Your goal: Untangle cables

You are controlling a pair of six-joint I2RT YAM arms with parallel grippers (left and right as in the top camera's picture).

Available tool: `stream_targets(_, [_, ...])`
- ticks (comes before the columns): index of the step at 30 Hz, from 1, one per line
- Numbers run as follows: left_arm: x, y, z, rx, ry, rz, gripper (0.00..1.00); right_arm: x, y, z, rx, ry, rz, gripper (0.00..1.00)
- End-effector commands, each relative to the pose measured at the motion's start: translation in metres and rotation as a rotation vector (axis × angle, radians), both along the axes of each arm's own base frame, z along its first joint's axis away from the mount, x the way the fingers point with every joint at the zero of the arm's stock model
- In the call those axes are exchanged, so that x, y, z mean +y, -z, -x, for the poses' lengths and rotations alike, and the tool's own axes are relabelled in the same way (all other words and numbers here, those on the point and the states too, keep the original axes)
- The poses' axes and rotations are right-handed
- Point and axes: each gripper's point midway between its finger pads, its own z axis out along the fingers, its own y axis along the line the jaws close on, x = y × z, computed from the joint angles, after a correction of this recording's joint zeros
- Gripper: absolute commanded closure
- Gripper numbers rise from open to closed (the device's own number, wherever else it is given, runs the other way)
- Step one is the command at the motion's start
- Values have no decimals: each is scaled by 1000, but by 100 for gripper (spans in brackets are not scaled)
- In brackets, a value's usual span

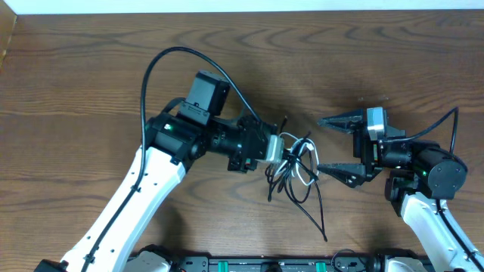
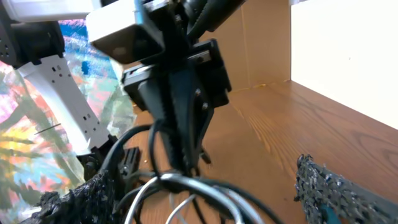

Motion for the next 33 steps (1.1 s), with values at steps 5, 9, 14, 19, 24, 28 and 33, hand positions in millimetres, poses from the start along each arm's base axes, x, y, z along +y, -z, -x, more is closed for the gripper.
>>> stream_targets(5, [-17, -10, 4, -120, 51, 7, 92, 0, -6, -5, -22, 23, -18, 8])
stream_targets(9, [-22, -11, -7, -102, -8, -2, 92, 8, -6, 1, -22, -13, -18, 8])
stream_targets(14, [-28, -15, -20, -41, -86, 8, 92, 13, -5, 6, -20, -42, -14, 9])
stream_targets(19, [-32, -16, -17, -46, -73, 14, 92, 13, -2, 5, 15, -44, -11, 22])
stream_targets(24, [-41, -17, -7, -59, -36, 22, 93, 14, -1, 5, 25, -49, -10, 37])
stream_targets(28, [-46, -20, -4, -74, -20, 34, 92, 19, 0, 10, 20, -76, -6, 47])
stream_targets(33, [-45, -18, -7, -84, -36, 23, 92, 17, 2, 10, 17, -82, 4, 76])
